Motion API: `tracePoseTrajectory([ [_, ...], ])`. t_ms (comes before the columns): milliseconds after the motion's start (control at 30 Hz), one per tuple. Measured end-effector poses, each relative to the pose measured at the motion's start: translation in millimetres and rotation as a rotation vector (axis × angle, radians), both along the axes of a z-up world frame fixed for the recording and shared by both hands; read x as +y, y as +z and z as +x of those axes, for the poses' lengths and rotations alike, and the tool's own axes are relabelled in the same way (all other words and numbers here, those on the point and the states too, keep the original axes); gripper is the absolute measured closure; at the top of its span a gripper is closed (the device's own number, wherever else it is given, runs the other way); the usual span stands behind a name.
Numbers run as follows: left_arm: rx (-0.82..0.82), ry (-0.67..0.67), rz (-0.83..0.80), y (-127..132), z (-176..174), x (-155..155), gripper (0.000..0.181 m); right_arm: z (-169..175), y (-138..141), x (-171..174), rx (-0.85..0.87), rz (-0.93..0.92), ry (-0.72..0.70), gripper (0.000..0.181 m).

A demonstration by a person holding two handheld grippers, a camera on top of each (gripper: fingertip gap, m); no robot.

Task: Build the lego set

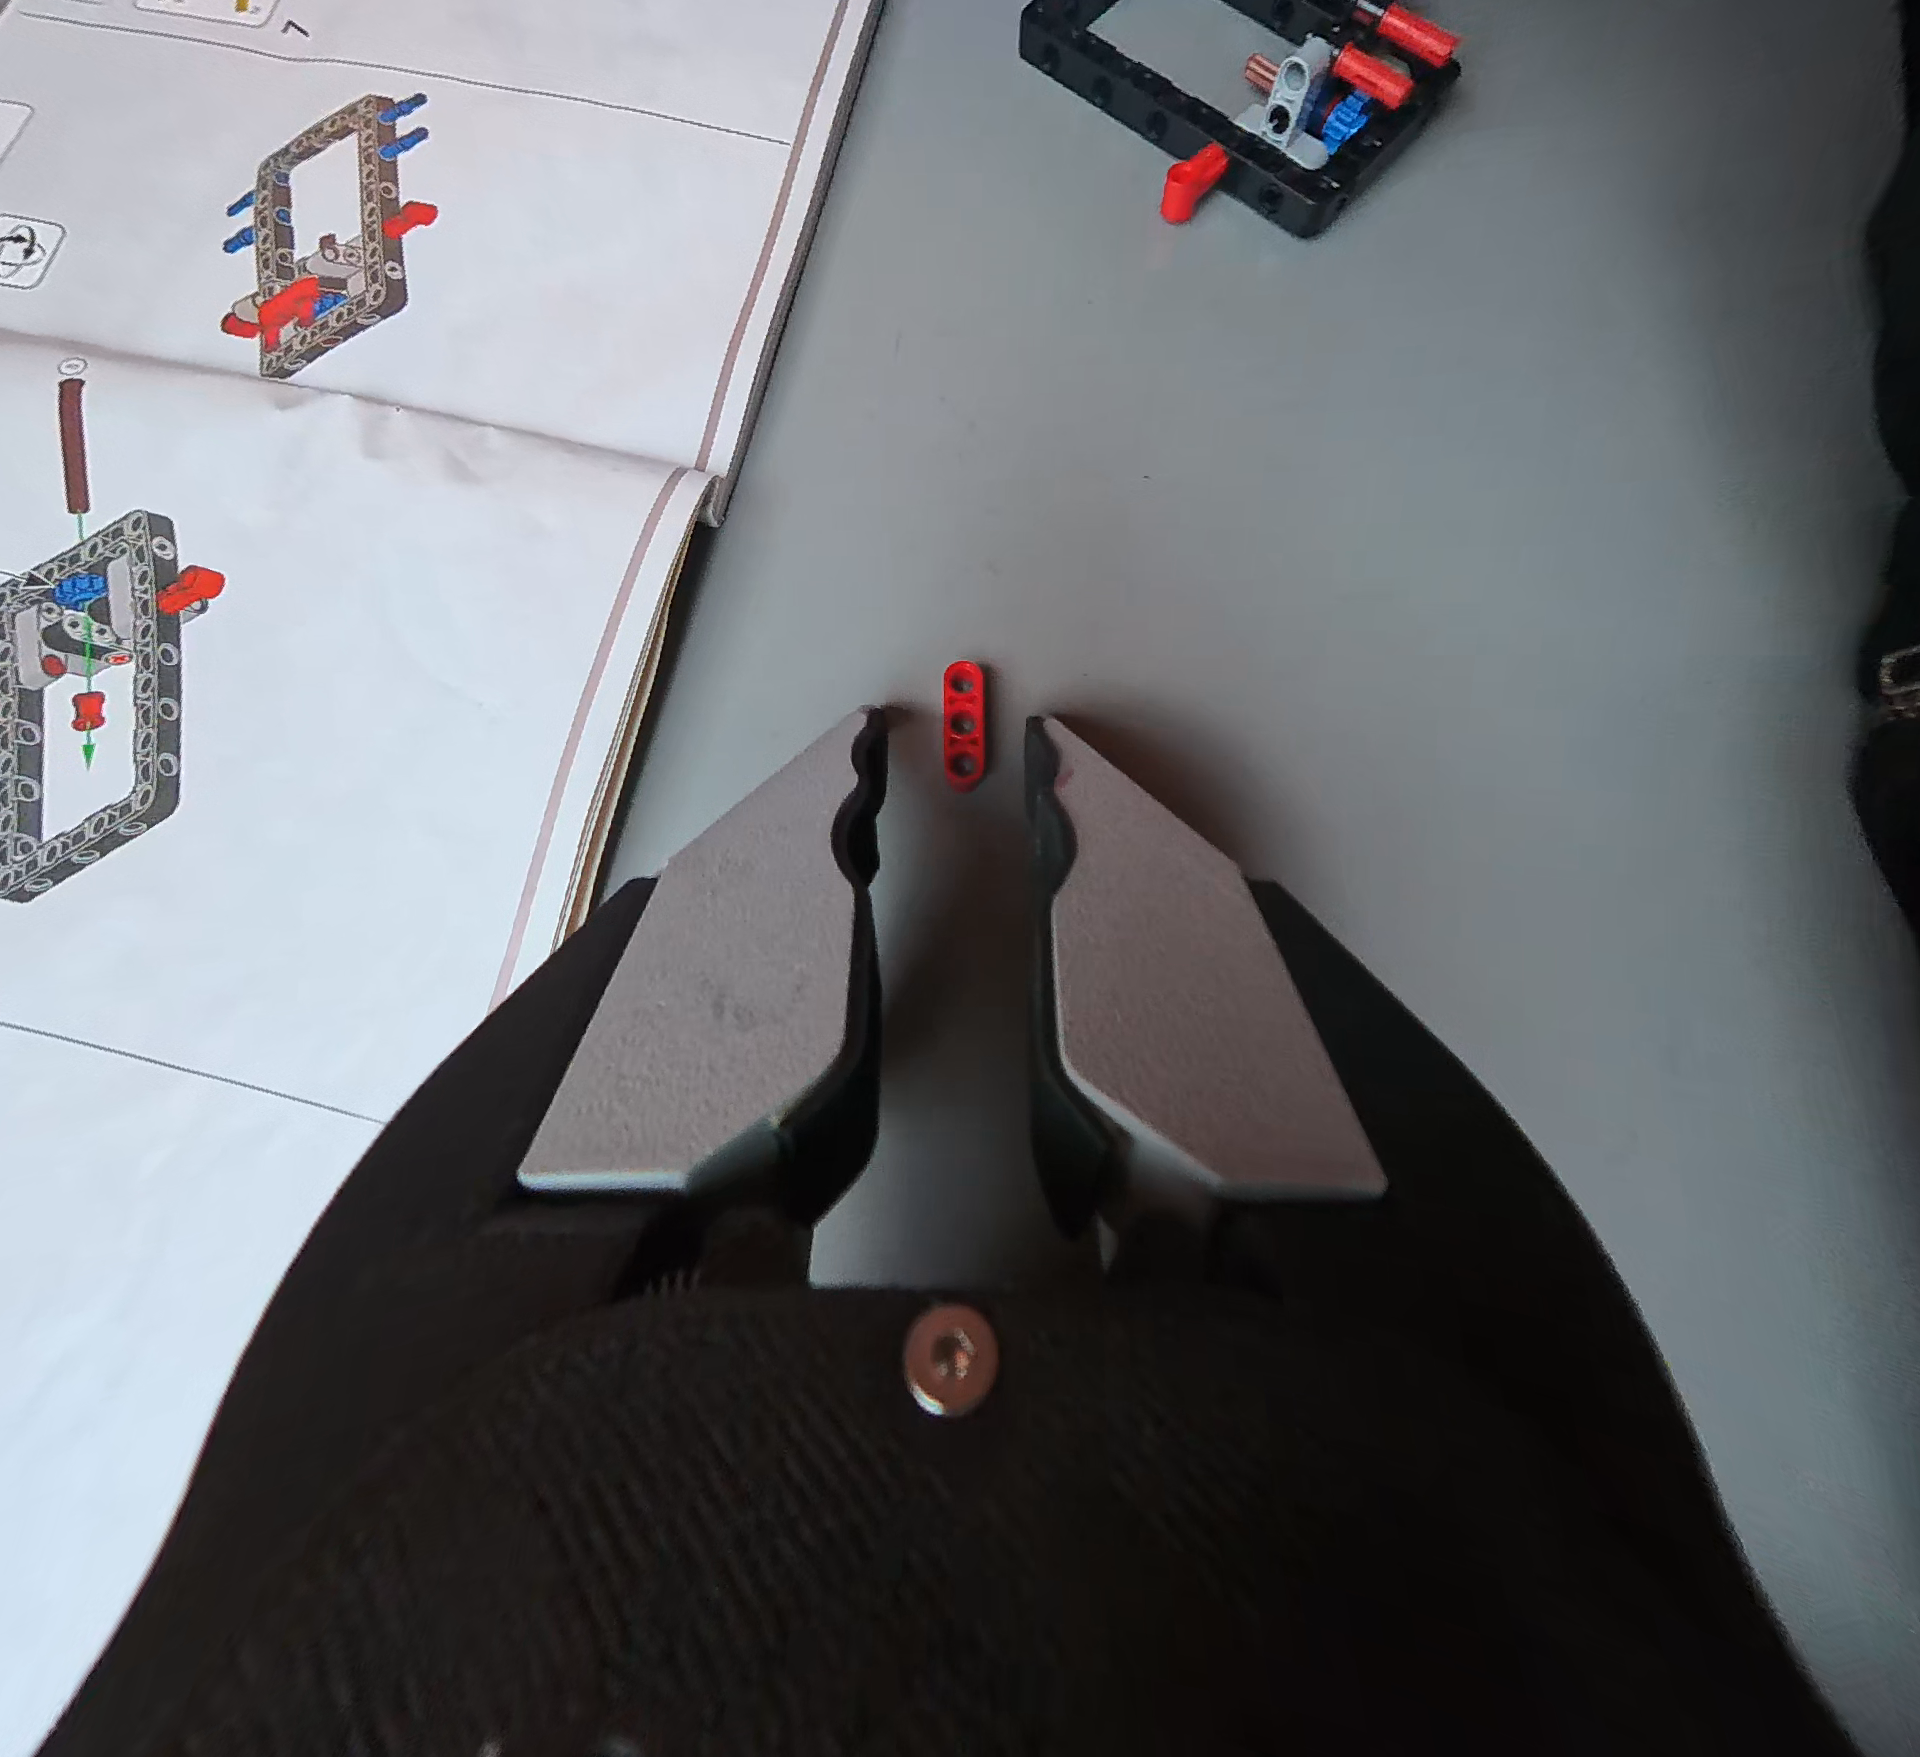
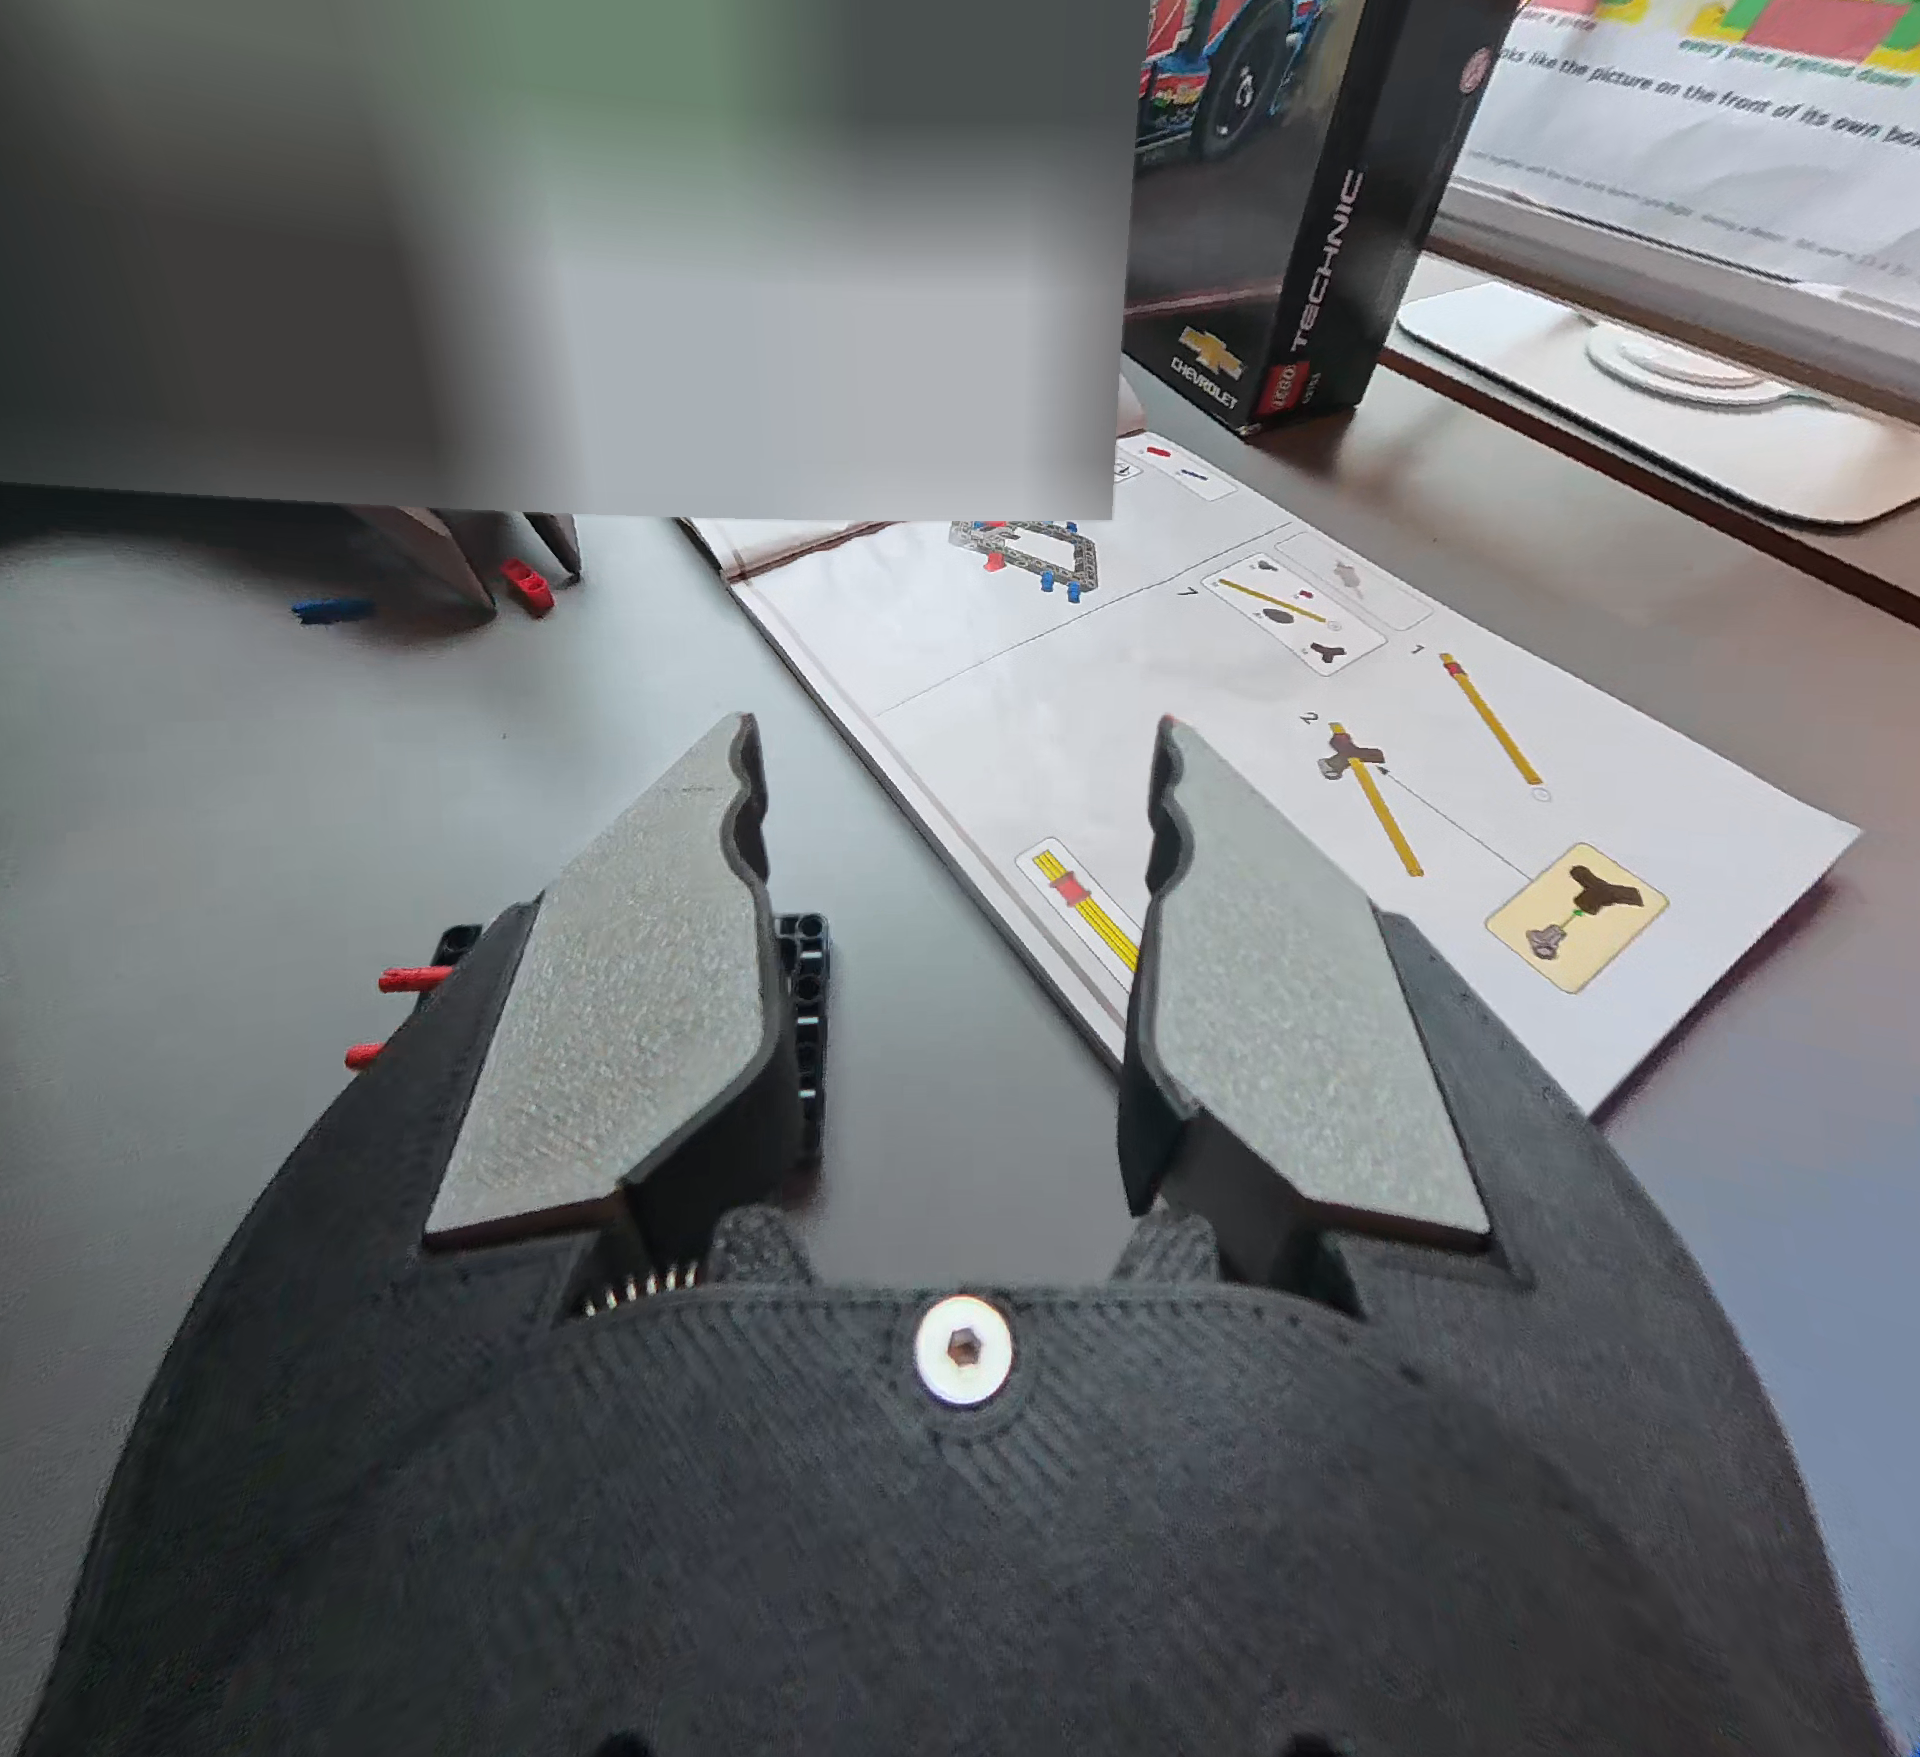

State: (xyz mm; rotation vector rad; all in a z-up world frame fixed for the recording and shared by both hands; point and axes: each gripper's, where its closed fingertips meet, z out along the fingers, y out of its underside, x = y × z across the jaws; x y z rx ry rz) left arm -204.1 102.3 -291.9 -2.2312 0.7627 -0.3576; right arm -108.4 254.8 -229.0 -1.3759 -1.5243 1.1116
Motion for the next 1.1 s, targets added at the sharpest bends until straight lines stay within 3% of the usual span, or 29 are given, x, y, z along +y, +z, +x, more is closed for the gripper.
tracePoseTrajectory([
  [1100,0.004,-0.009,0.003,0.0,1.2,-1.0,0.161,0.6,4.2,0.7,0.028,-0.073,0.028,0.117],
])
